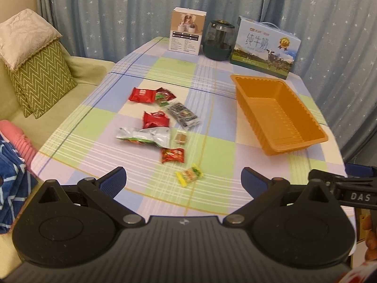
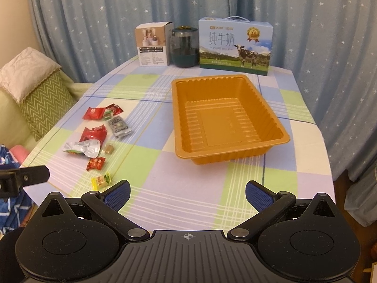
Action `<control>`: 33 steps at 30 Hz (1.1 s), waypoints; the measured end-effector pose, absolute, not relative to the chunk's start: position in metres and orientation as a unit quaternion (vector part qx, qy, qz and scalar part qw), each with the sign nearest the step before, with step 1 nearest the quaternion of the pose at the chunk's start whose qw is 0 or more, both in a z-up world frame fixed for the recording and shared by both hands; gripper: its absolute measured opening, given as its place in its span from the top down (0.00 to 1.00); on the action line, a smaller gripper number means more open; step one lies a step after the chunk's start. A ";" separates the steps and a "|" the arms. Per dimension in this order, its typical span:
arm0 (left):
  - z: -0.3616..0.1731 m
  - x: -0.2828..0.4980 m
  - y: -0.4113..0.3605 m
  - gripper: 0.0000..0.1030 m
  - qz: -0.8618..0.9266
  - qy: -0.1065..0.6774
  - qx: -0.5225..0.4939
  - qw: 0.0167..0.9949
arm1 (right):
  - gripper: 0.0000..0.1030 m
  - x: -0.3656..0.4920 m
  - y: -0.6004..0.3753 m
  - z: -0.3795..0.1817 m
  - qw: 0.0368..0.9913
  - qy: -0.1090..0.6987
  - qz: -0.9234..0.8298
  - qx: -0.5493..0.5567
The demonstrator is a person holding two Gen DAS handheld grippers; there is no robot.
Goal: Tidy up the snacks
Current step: 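Grasp the yellow-green wrapped candy with the right tool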
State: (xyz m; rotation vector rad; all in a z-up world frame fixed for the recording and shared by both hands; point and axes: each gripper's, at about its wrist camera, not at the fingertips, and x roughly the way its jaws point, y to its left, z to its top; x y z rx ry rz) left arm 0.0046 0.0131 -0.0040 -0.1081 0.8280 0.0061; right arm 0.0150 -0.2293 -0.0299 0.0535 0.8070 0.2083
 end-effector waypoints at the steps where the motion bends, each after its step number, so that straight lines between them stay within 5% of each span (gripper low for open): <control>1: -0.006 0.006 0.017 0.00 0.005 0.403 -0.048 0.914 | 0.00 0.016 -0.227 -0.032 0.914 0.392 0.105 0.024; 14: -0.043 0.033 0.071 0.06 -0.005 0.423 -0.025 0.906 | 0.01 0.055 -0.173 -0.061 0.895 0.391 0.211 -0.026; 17: -0.054 0.045 0.078 0.09 -0.017 0.428 -0.019 0.903 | 0.15 0.072 -0.158 -0.069 0.879 0.397 0.259 -0.050; 33: -0.105 0.072 0.095 0.15 -0.065 0.448 -0.011 0.892 | 0.34 0.116 -0.082 -0.152 0.778 0.370 0.450 -0.234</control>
